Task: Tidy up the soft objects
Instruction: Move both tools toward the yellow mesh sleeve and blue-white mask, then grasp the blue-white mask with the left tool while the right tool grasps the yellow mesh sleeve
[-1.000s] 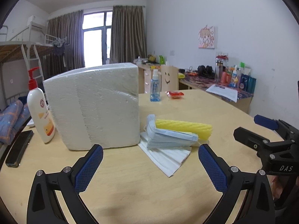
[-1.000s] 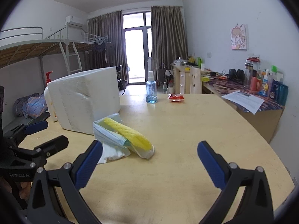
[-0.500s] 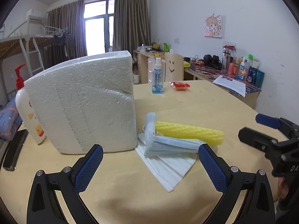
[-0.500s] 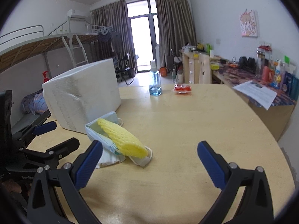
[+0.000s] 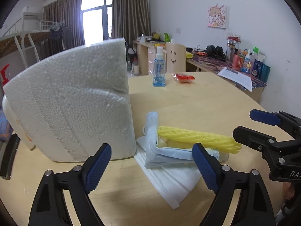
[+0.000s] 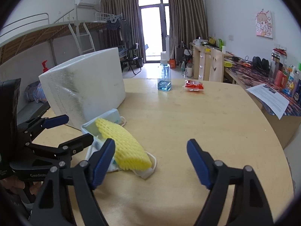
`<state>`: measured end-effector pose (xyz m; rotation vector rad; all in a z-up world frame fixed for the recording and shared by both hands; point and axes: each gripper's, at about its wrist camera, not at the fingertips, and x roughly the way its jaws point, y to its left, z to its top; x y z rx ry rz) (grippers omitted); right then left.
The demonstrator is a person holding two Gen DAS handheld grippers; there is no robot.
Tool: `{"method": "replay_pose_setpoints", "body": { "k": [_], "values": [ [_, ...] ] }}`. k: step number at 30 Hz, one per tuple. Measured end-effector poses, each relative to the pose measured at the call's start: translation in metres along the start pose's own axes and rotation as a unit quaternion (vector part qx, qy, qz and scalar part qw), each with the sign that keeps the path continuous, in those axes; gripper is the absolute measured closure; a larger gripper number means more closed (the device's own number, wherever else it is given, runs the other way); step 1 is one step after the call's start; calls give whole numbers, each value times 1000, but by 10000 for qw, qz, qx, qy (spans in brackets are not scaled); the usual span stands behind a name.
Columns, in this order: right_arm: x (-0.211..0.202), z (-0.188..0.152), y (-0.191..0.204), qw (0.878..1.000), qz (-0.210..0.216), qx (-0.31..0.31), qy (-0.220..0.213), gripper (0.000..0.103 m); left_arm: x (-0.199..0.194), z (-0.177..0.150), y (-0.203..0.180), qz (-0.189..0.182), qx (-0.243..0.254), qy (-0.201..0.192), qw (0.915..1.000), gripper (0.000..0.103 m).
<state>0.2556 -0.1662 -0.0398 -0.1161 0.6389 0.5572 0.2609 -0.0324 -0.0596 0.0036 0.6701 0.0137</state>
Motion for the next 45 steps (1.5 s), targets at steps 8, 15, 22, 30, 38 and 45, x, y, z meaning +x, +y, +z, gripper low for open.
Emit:
{"method": "replay_pose_setpoints", "body": {
  "k": [8,15,22,30,38,45],
  "values": [
    [15,2,1,9997,96,-55,218,21,8,-2,-2,-113,49,137,9998,33],
    [26,3,8,9988,149,-218,421,21,25,0,-2,-528,99,419,9977,54],
    [31,3,4,9982,149,-167,547,21,26,-3,4,-767,-14,536,9956,72],
    [37,2,4,9971,143,-194,718,21,15,-8,6,-1016,50,388,9941,84],
    [43,3,-2,9959,88,-213,872,27,8,-7,8,-1270,2,251,9916,85],
    [51,3,0,9943,18,-323,1016,39,5,-7,4,-1313,78,189,9911,85]
  ]
}}
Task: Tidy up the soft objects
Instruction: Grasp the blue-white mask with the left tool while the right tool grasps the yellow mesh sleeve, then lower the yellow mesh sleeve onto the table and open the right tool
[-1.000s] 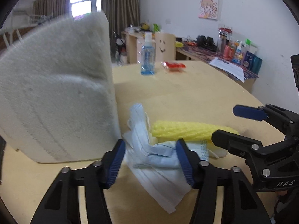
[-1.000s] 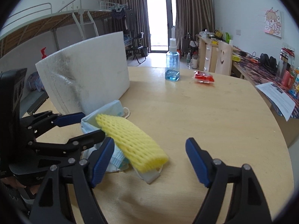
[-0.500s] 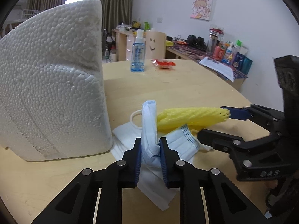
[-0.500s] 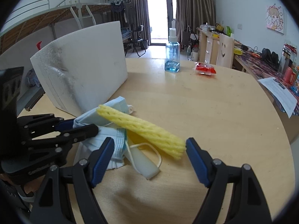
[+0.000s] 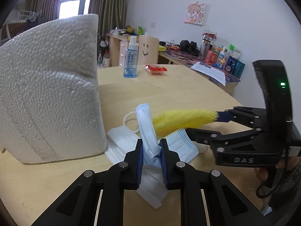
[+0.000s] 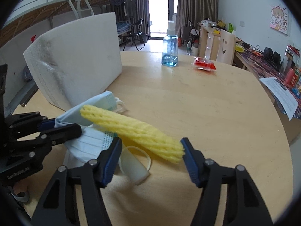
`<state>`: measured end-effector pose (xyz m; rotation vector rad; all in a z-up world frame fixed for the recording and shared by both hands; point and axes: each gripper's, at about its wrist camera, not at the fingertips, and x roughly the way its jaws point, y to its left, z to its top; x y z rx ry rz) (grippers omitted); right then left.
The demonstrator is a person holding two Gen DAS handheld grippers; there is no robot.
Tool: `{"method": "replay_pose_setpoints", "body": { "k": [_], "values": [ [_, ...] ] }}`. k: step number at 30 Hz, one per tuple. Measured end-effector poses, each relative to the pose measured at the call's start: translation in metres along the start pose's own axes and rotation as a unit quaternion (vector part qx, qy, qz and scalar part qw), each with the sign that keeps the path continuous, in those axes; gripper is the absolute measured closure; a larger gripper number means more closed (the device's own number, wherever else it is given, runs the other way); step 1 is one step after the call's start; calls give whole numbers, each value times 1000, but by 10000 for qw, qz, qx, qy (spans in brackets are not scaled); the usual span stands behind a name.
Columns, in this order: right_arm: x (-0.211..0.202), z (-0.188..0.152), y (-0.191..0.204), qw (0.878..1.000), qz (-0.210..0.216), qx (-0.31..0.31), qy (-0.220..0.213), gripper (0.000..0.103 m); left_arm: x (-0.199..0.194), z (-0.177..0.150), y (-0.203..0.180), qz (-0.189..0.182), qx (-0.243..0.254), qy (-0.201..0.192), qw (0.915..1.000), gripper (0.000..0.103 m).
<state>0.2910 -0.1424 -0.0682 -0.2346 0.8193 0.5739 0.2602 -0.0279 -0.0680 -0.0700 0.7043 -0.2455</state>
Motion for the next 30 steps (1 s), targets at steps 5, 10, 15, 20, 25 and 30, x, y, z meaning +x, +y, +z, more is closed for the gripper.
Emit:
{"method": "replay_pose_setpoints", "body": {
  "k": [5,10,15,20,25,30],
  "values": [
    [3,-1,0,10000,29,51,68,70,-3,-1,0,-27,4,-65,10000,85],
    [-7,-1,0,9997,181,131,-99,84,-6,-1,0,-98,-11,-117,9999,85],
    [-24,-1,-5,9989,207,312,-288,90,-13,-2,-2,-169,-25,-212,9996,86],
    [-49,-4,-8,9982,111,335,-479,91,-26,-2,-9,-106,21,-394,9992,87],
    [-73,-10,-11,9969,33,396,-682,91,-40,-4,-11,-26,3,-464,9989,87],
    [-94,-24,-15,9958,-40,496,-774,91,-55,-8,-18,6,48,-544,9985,87]
  ]
}}
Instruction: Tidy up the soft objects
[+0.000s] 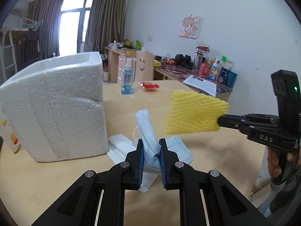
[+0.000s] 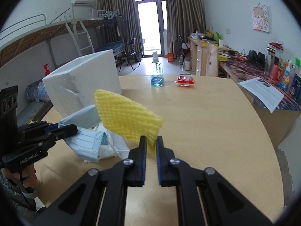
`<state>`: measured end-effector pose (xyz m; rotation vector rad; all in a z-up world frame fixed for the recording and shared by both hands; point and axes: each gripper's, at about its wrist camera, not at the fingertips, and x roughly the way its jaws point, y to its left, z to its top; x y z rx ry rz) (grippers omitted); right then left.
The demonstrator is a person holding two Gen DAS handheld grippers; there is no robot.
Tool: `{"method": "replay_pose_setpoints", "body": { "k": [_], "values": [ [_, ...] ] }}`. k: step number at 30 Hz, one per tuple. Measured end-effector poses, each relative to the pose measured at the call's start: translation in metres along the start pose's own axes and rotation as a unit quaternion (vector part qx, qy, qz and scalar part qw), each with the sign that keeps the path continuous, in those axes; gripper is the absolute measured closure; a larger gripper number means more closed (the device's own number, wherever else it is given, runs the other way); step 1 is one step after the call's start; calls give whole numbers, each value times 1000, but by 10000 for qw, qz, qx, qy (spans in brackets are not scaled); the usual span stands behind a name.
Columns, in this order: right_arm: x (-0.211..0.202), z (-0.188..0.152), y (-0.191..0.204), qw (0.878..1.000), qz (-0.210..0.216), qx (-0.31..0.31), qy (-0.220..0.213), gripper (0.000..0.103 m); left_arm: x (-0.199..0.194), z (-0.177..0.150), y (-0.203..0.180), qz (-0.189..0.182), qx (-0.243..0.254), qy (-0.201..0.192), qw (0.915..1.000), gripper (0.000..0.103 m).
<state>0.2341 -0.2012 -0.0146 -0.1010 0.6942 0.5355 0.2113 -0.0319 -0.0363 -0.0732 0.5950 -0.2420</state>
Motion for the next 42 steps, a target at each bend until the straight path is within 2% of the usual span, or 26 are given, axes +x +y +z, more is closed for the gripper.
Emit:
{"method": "replay_pose_setpoints", "body": {
  "k": [7,11,17,18,20,21,22,27,35,42],
  "values": [
    [-19,-17,-11,9998,-140,173,-6,91,-12,4,0,66,-103,-140,9998,87],
    [-19,-28,-15,9996,-167,183,148,91,-26,5,-2,-7,-111,-243,9996,87],
    [-10,-54,-17,9981,-276,9,552,90,-21,-14,-4,29,-196,20,9998,87],
    [-10,-56,-17,9979,-310,-43,573,88,-19,-19,-2,68,-229,76,9997,87],
    [-9,-59,-17,9976,-354,-134,578,73,-15,-26,-1,89,-277,191,9994,87],
    [-8,-60,-16,9974,-373,-170,591,58,-13,-30,0,100,-314,243,9992,87],
    [-8,-60,-16,9973,-413,-192,580,50,-13,-34,1,101,-309,300,9990,87],
    [-7,-62,-13,9970,-440,-362,519,46,-17,-45,5,89,-381,402,9984,87],
    [11,-55,-5,9956,-297,-658,594,46,-27,-50,4,-61,-440,364,9983,87],
    [35,-52,1,9906,-282,-969,920,46,-25,-51,11,-64,-563,371,9977,87]
  ]
}}
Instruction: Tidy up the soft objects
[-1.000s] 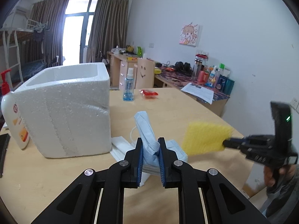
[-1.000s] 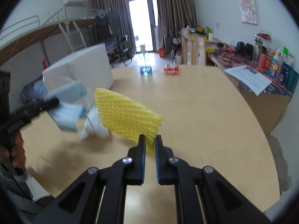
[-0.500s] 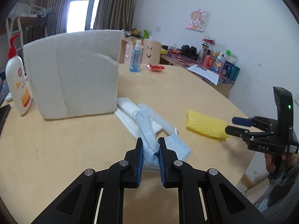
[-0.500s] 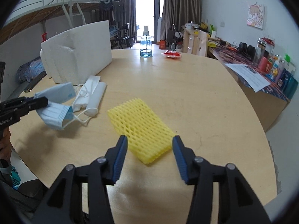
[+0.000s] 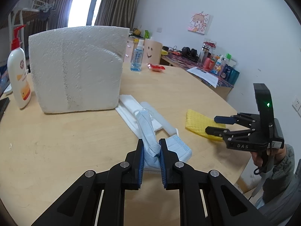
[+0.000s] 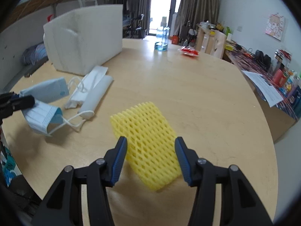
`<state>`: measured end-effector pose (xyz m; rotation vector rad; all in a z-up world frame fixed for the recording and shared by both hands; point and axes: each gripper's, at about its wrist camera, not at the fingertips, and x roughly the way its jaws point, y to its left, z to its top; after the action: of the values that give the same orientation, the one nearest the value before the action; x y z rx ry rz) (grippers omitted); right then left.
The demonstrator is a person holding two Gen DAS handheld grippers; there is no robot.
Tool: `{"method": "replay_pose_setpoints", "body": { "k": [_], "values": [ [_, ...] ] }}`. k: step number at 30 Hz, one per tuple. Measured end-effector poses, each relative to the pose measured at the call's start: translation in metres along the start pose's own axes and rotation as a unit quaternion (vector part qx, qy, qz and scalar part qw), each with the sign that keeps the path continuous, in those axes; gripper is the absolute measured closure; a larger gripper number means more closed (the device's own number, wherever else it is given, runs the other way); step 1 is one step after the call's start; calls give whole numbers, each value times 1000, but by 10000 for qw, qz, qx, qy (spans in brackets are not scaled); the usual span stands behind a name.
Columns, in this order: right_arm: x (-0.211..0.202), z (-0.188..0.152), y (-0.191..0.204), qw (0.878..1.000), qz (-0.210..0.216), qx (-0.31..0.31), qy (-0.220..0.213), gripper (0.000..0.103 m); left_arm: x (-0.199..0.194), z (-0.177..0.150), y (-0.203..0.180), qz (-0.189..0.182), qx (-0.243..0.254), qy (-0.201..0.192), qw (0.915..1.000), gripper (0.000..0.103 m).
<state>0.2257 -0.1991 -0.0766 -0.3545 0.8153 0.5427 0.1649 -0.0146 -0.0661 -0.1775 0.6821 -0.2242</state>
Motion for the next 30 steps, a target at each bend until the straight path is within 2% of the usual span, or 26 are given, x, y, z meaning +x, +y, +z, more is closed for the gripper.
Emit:
{"method": "replay_pose_setpoints", "body": {
  "k": [5,6,9,12,14,16,22,28,30],
  "values": [
    [5,-1,0,9999,13,-82,70,45,1,-1,1,-24,17,-17,10000,87],
    [5,-1,-1,9999,37,-72,80,41,0,-1,2,-32,12,-17,10000,87],
    [8,-1,-4,9999,-88,-72,107,20,0,-2,4,-50,3,-29,10000,87],
    [11,0,-9,9999,38,36,146,19,-2,-2,4,-56,5,-50,10000,87],
    [11,0,-9,9998,111,39,167,25,-2,-3,4,-52,2,-54,10000,87],
    [9,1,-5,9997,200,-37,132,43,-2,-2,4,-40,-4,-55,10000,87],
    [4,-1,4,9992,330,-189,102,72,-3,-2,2,-67,-1,-54,10000,87],
    [-2,-3,-3,9982,583,141,31,86,-7,2,-1,-82,-24,-152,9998,87],
    [-7,-3,-8,9970,702,338,-36,87,-9,4,-4,-87,-14,-222,9997,87]
  ]
}}
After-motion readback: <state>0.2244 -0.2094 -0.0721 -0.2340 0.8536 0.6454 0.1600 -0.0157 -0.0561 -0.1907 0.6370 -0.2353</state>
